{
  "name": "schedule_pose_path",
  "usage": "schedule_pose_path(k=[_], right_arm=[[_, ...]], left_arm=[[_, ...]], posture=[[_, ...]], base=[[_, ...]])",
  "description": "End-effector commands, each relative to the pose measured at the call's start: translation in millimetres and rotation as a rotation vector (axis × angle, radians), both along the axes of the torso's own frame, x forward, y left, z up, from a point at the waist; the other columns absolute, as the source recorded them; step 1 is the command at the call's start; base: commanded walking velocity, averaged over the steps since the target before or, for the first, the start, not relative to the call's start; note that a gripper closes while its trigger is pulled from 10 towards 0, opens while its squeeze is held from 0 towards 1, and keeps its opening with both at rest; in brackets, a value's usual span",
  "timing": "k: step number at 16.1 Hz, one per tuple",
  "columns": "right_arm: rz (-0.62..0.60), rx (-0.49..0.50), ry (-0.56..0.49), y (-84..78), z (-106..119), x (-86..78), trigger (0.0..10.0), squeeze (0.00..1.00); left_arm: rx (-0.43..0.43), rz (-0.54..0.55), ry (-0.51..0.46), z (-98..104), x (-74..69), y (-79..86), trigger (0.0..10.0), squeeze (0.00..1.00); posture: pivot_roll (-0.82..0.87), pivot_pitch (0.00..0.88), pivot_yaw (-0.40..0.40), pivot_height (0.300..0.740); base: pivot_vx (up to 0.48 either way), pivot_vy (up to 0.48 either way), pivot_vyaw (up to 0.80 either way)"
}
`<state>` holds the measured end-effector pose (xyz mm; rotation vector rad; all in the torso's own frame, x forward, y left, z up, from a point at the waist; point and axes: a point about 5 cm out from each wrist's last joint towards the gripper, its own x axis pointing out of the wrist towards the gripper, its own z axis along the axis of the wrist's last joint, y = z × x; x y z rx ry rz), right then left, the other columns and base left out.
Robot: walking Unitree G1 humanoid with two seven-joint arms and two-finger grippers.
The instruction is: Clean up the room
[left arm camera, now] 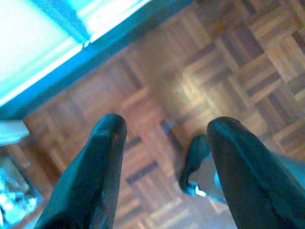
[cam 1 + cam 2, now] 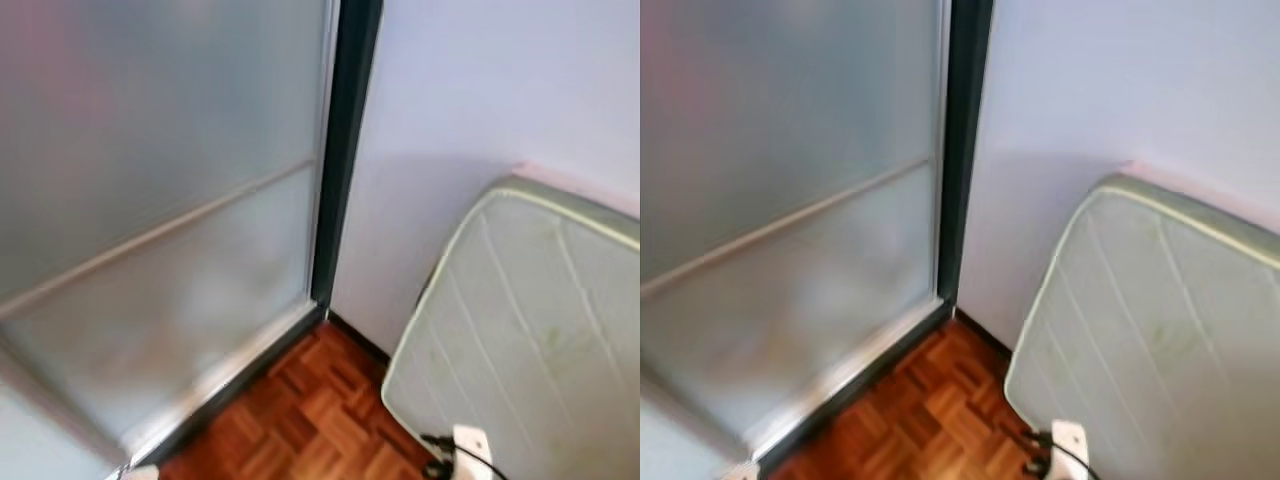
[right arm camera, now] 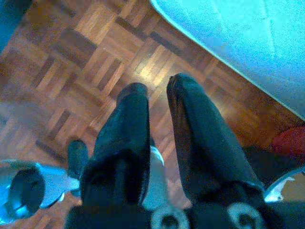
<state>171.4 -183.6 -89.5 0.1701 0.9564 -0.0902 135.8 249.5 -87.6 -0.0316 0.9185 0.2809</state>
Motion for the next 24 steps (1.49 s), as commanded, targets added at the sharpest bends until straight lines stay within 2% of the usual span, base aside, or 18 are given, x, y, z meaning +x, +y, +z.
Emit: schedule_pose_path(k=[1,6,10,17,19,24], right_arm=[[-0.038,-0.019,0.021,-11.6,-1.4,-6.1,10.0,0.00],[-0.047,-0.012,0.022,-11.4,-1.5,-6.3,10.0,0.00],[-0.043,-0.016,0.018,-11.9,-1.2,-5.9,10.0,0.00],[-0.025,-0.014,0.017,-11.4,-1.1,-5.7,10.0,0.00],[-0.028,-0.027,0.003,-22.3,3.7,1.7,10.0,0.00],[-0.013,-0.046,0.002,-26.9,6.0,5.0,10.0,0.00]], left_arm=[[-0.021,-0.021,0.005,-2.2,1.9,-9.9,10.0,0.00],[-0.023,-0.020,0.001,-1.8,2.6,-9.7,10.0,0.00],[-0.023,-0.014,0.000,-1.5,3.2,-8.9,10.0,0.00],[-0.030,-0.010,0.005,-3.1,-0.5,-10.2,10.0,0.00],[-0.032,-0.009,0.005,-3.4,-1.6,-10.2,10.0,0.00],[-0.027,-0.010,0.005,-2.8,-0.5,-9.3,10.0,0.00]], posture=[[0.20,0.000,-0.064,0.740],[0.20,0.000,-0.062,0.740],[0.20,0.000,-0.062,0.740],[0.20,0.000,-0.065,0.740],[0.20,0.000,-0.064,0.740],[0.20,0.000,-0.069,0.740]], base=[[0.480,0.000,0.00],[0.480,0.000,-0.77],[0.062,0.000,-0.66],[0.000,0.000,0.00],[0.000,0.000,0.00],[0.000,0.000,0.00]])
